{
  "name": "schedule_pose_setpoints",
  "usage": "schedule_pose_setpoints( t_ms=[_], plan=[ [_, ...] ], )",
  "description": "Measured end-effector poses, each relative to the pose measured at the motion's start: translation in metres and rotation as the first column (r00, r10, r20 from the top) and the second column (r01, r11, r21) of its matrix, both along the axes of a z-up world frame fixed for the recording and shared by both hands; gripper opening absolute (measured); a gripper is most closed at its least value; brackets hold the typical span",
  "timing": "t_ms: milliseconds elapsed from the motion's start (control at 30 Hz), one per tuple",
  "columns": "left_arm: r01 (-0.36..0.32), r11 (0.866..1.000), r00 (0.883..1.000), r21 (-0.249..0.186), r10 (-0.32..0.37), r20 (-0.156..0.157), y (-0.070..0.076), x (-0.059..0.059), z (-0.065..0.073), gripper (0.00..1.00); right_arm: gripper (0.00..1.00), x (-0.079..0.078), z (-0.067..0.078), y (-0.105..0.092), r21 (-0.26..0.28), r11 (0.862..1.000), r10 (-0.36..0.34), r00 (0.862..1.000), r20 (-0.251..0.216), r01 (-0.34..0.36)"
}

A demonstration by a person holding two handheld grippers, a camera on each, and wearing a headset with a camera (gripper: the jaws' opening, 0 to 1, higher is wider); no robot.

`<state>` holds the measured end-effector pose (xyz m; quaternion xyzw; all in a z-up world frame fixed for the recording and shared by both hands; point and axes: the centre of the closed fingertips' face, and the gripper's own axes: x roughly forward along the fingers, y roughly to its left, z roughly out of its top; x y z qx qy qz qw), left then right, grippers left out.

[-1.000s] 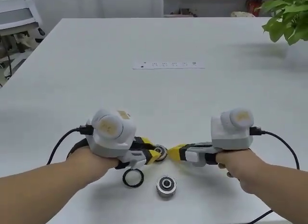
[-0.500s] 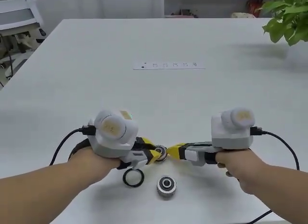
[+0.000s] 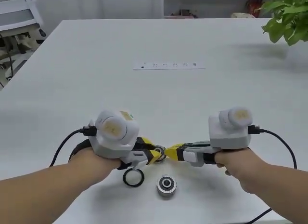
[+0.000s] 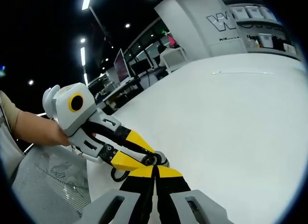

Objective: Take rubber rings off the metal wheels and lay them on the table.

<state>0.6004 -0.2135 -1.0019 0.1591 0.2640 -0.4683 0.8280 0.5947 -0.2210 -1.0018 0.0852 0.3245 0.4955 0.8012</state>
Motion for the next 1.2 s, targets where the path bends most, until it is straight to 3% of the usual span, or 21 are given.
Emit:
schedule_pose_setpoints(
  t_ms=[633, 733, 833, 1200],
  plan=[
    [-0.003, 1.0, 1.0, -0.002, 0.003, 0.005, 0.0, -0.001, 0.0, 0.12, 0.0, -0.003, 0.003, 0.004, 0.03, 0.999, 0.015, 1.0, -0.009, -0.015],
    [-0.004, 1.0, 1.0, -0.004, 0.004, 0.005, 0.0, -0.001, 0.0, 0.12, 0.0, -0.007, 0.008, 0.01, 0.068, 0.997, 0.036, 0.999, -0.018, -0.034],
    [-0.005, 1.0, 1.0, -0.008, 0.005, 0.007, 0.0, -0.001, 0.0, 0.12, 0.0, -0.007, 0.008, 0.007, 0.055, 0.998, 0.034, 0.999, -0.005, -0.033],
    [-0.016, 0.999, 1.0, -0.03, 0.016, 0.01, 0.0, -0.002, 0.001, 0.12, 0.0, -0.01, 0.01, 0.008, 0.093, 0.995, 0.042, 0.999, -0.026, -0.039]
  ],
)
